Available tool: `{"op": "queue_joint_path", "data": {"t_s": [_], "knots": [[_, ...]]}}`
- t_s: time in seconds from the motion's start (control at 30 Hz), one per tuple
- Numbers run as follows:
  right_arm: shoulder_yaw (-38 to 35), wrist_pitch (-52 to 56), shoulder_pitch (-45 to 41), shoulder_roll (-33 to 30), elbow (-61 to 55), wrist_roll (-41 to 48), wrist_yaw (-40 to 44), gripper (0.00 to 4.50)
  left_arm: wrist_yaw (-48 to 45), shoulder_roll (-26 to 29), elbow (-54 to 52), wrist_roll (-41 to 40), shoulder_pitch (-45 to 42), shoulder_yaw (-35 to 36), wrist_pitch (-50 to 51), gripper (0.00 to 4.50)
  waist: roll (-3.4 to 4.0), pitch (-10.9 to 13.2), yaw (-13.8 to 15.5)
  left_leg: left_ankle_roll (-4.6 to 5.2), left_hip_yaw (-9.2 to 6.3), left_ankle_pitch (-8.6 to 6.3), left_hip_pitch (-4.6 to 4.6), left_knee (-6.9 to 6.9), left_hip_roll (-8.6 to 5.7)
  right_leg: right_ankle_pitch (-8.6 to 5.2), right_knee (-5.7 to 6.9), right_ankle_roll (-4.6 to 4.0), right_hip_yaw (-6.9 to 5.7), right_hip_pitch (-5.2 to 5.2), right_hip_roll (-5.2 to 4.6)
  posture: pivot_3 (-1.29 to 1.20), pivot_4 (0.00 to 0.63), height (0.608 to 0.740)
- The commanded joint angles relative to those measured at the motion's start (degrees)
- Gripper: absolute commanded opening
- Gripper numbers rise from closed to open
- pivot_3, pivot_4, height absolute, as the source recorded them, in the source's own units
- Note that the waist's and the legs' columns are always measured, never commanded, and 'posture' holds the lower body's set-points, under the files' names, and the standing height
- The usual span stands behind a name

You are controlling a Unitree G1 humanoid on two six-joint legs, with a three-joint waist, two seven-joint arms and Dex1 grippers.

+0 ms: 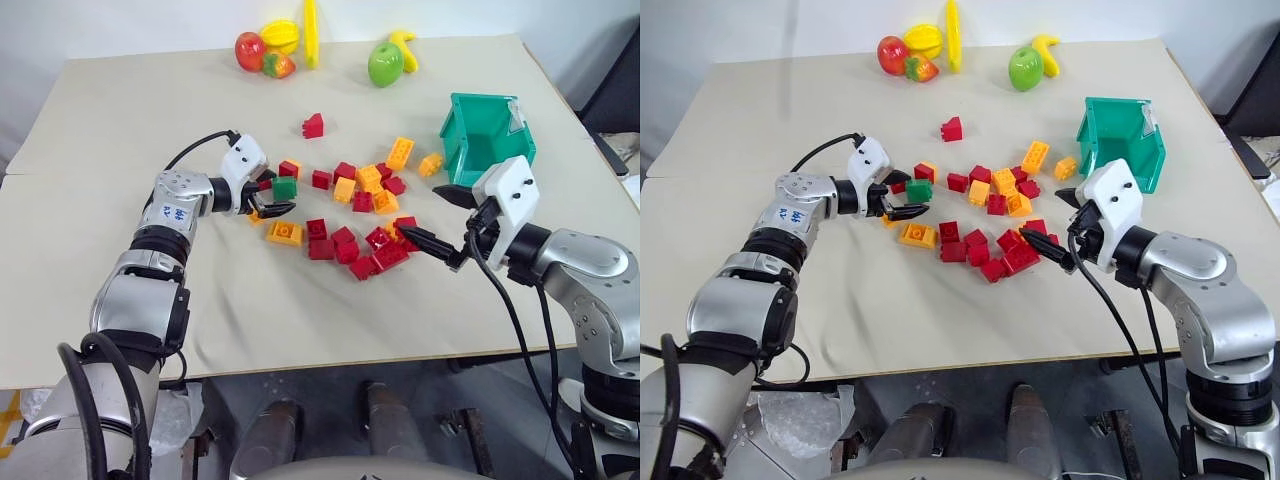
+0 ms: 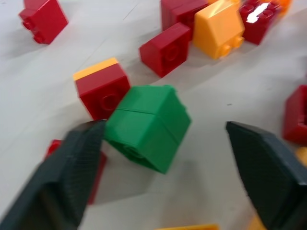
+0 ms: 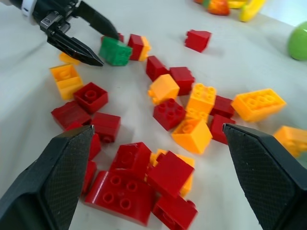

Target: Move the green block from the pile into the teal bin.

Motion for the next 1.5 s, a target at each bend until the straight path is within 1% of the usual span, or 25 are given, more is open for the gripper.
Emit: {"op": "queue_joint_path", "data": {"t_s": [0.03, 0.07, 0.2, 0.23, 0.37, 0.47, 0.57, 0.63, 0.7, 0.73, 0.77, 0.8, 0.83, 0.97, 1.13, 1.17, 1.43, 1.47, 1.5], "knots": [[-3.1, 1.0, 1.1, -0.9, -3.9, 1.6, -1.9, 4.50, -0.1, -0.4, 2.0, 1.4, -0.4, -0.1, 0.2, 2.85, 0.00, 0.0, 0.0, 0.00, 0.00, 0.00, 0.00, 0.01, 0.00, 0.00, 0.00, 0.01, 0.01, 0.00, 0.00, 0.00, 0.150, 0.740], [-3.6, 1.2, 1.6, -1.1, -4.3, 1.8, -2.2, 4.50, -0.1, -0.4, 2.1, 1.6, -0.5, -0.1, 0.1, 2.63, 0.00, 0.0, 0.1, 0.00, 0.00, 0.00, 0.00, 0.02, -0.01, 0.01, 0.01, 0.01, 0.00, 0.01, 0.00, 0.00, 0.150, 0.740], [-5.3, 1.7, 3.0, -1.7, -5.0, 2.3, -3.2, 4.50, -1.4, 0.0, 2.1, 1.6, -0.3, 0.5, -1.3, 1.44, 0.00, 0.0, 0.4, 0.01, 0.00, 0.00, 0.05, 0.08, -0.01, 0.02, 0.01, 0.03, 0.01, 0.09, 0.00, 0.00, 0.150, 0.740], [-5.5, 1.7, 3.1, -1.8, -5.0, 2.5, -3.3, 4.50, -2.1, 0.1, 2.0, 1.4, -0.3, 0.7, -1.8, 1.20, 0.00, 0.0, 0.6, 0.01, 0.00, 0.00, 0.05, 0.11, -0.01, 0.03, 0.01, 0.04, 0.00, 0.10, 0.00, 0.00, 0.150, 0.740], [-6.8, 1.3, 3.8, -2.8, -4.6, 3.1, -3.4, 4.50, -10.7, -0.6, 0.2, -3.0, -0.7, 4.2, -5.3, 0.04, -0.01, 0.0, 1.0, 0.02, 0.01, 0.00, 0.01, 0.21, 0.00, 0.08, 0.02, 0.02, 0.00, 0.11, 0.02, 0.00, 0.150, 0.740], [-7.6, 0.9, 4.3, -3.9, -4.2, 3.3, -3.0, 4.50, -14.9, -0.3, -0.6, -3.0, -0.7, 4.4, -7.1, 0.04, -0.02, 0.0, 1.1, 0.02, 0.01, 0.00, -0.03, 0.23, -0.01, 0.09, 0.00, 0.03, -0.01, 0.09, 0.02, 0.00, 0.150, 0.740], [-7.9, 0.5, 4.5, -4.4, -3.8, 3.5, -3.0, 4.50, -14.0, -0.1, -0.1, -3.3, -1.0, 5.4, -6.8, 0.04, -0.02, 0.0, 1.1, 0.04, 0.01, -0.01, -0.04, 0.22, 0.00, 0.09, -0.02, 0.03, 0.00, 0.09, 0.02, 0.00, 0.150, 0.740], [-8.0, 0.2, 4.5, -4.6, -3.8, 3.7, -3.0, 4.50, -15.5, -0.1, 1.1, -3.9, -2.1, 6.3, -2.9, 0.04, -0.02, 0.0, 1.1, 0.04, 0.01, -0.01, -0.04, 0.22, 0.00, 0.09, -0.01, 0.04, 0.00, 0.09, 0.02, 0.00, 0.150, 0.740], [-7.8, 0.0, 4.6, -4.6, -3.7, 3.8, -3.0, 4.50, -7.6, 0.3, 1.7, -1.3, -2.8, 5.3, -0.3, 0.43, -0.03, 0.0, 1.1, 0.04, 0.01, -0.01, -0.04, 0.22, 0.00, 0.09, -0.01, 0.04, -0.01, 0.09, 0.03, 0.00, 0.150, 0.740], [-7.8, -0.1, 4.6, -4.6, -3.8, 3.9, -3.1, 4.50, -5.0, 0.4, 1.6, -0.5, -2.9, 5.0, -0.5, 0.62, -0.03, 0.0, 1.1, 0.04, 0.01, -0.01, -0.04, 0.23, 0.00, 0.09, 0.00, 0.04, -0.01, 0.09, 0.03, 0.00, 0.150, 0.740], [-7.8, -0.1, 4.6, -4.5, -3.8, 4.0, -3.1, 4.50, -3.5, 0.4, 1.5, 0.0, -3.1, 4.7, -0.3, 0.89, -0.05, 0.0, 1.1, 0.04, 0.01, -0.01, -0.04, 0.23, -0.01, 0.09, 0.00, 0.05, 0.00, 0.09, 0.02, 0.00, 0.150, 0.740], [-7.8, -0.2, 4.6, -4.5, -3.8, 4.0, -3.2, 4.50, -3.2, 0.4, 1.4, 0.1, -3.1, 4.7, -0.4, 1.13, -0.05, 0.0, 1.1, 0.04, 0.01, -0.01, -0.04, 0.23, -0.01, 0.10, 0.00, 0.05, 0.00, 0.09, 0.02, 0.00, 0.150, 0.740], [-7.8, -0.4, 4.7, -4.5, -3.8, 4.0, -3.2, 4.50, -2.5, 0.4, 1.4, 0.4, -3.3, 4.7, -0.4, 1.50, -0.05, 0.0, 1.2, 0.04, 0.01, -0.01, -0.04, 0.23, 0.00, 0.10, 0.00, 0.05, 0.00, 0.09, 0.02, 0.00, 0.150, 0.740], [-7.8, -0.6, 4.7, -4.7, -3.6, 4.1, -3.4, 4.50, -0.9, 0.4, 1.7, 1.9, -3.7, 4.0, -0.4, 2.71, -0.05, 0.0, 1.2, 0.04, 0.01, -0.01, -0.04, 0.22, -0.01, 0.10, -0.01, 0.05, 0.00, 0.09, 0.02, 0.00, 0.150, 0.740], [-7.8, -0.9, 4.7, -4.7, -3.1, 4.0, -3.5, 4.50, -1.7, -1.1, 2.5, 2.4, -3.5, 3.7, 0.2, 4.25, -0.05, 0.0, 1.2, 0.04, 0.01, -0.01, -0.04, 0.22, -0.01, 0.10, -0.01, 0.05, 0.00, 0.09, 0.02, 0.00, 0.150, 0.740], [-7.8, -1.0, 4.6, -4.7, -3.1, 4.0, -3.5, 4.50, -1.7, -1.5, 2.6, 2.9, -3.3, 3.3, 0.3, 4.48, -0.05, 0.0, 1.2, 0.04, 0.01, -0.01, -0.04, 0.23, -0.01, 0.10, -0.01, 0.05, 0.00, 0.09, 0.02, 0.00, 0.150, 0.740], [-8.6, -0.8, 5.8, -4.5, -3.9, 4.1, -4.0, 4.50, 2.2, -3.4, 4.1, 5.7, -3.0, 1.6, 0.9, 4.48, -0.06, 0.0, 1.1, 0.05, 0.03, -0.01, -0.04, 0.22, -0.01, 0.10, -0.02, 0.06, 0.01, 0.09, 0.03, 0.00, 0.150, 0.740], [-8.9, -0.8, 6.0, -4.5, -4.1, 4.2, -4.2, 4.50, 2.5, -3.4, 4.1, 5.8, -3.0, 1.7, 0.6, 4.11, -0.06, 0.0, 1.1, 0.05, 0.03, -0.01, -0.03, 0.22, 0.00, 0.10, -0.01, 0.06, 0.01, 0.09, 0.03, 0.00, 0.150, 0.740], [-9.2, -0.7, 6.3, -4.5, -4.3, 4.2, -4.3, 4.50, 2.6, -3.4, 4.0, 5.6, -3.1, 2.0, 0.3, 3.88, -0.06, 0.0, 1.1, 0.04, 0.03, -0.01, -0.03, 0.22, 0.00, 0.10, -0.01, 0.06, 0.01, 0.09, 0.03, 0.00, 0.150, 0.740]]}}
